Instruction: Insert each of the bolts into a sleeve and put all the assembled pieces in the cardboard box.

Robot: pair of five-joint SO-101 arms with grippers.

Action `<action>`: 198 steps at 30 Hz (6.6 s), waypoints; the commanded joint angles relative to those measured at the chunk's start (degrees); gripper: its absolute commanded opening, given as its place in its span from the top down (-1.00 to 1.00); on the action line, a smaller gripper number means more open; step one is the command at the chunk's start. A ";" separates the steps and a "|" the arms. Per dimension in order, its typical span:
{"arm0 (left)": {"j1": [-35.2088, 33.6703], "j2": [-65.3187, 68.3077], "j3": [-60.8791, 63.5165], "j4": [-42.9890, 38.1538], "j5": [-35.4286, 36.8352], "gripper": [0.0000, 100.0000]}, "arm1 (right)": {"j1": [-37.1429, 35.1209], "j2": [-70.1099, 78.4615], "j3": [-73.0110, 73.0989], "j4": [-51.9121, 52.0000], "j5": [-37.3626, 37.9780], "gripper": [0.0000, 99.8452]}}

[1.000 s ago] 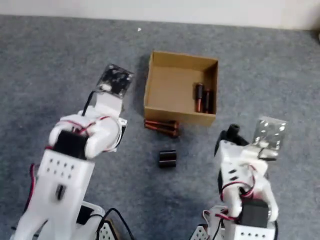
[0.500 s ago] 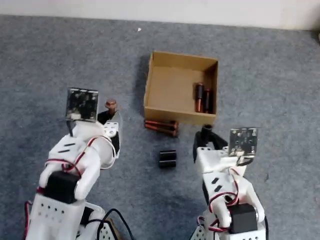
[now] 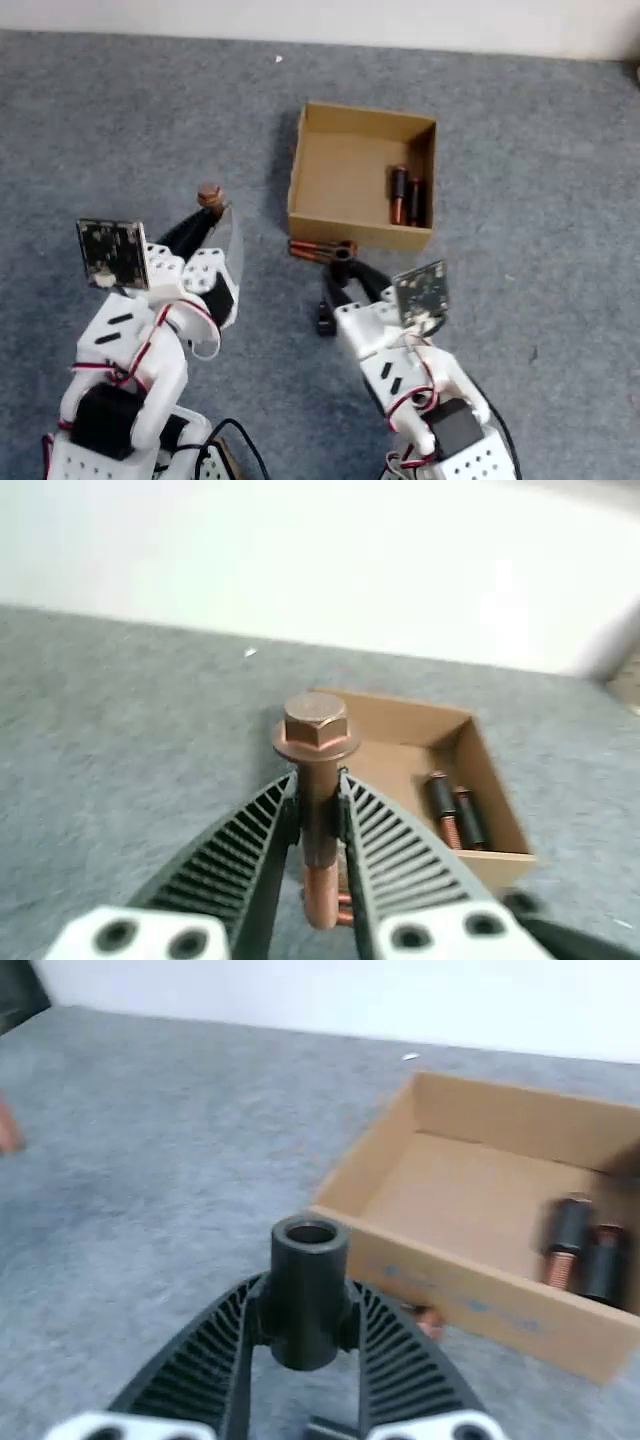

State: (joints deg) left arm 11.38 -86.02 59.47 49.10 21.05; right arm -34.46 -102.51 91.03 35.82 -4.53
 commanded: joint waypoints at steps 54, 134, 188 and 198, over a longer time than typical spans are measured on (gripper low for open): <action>18.51 -6.64 17.36 -7.30 -17.23 0.99 | -4.97 -0.92 6.20 -14.29 11.78 0.99; -15.16 -6.64 38.20 -12.48 -14.42 0.95 | 18.24 40.92 -31.69 1.63 11.43 0.99; -15.43 -6.64 38.20 -12.40 -14.51 0.95 | 13.14 69.14 -50.07 13.67 11.52 0.77; -15.43 -6.64 38.20 -12.31 -14.51 0.95 | 3.30 70.02 -42.42 20.44 11.96 0.76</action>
State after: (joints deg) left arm -3.47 -92.18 95.96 37.93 6.29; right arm -28.57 -33.14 49.27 52.35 6.90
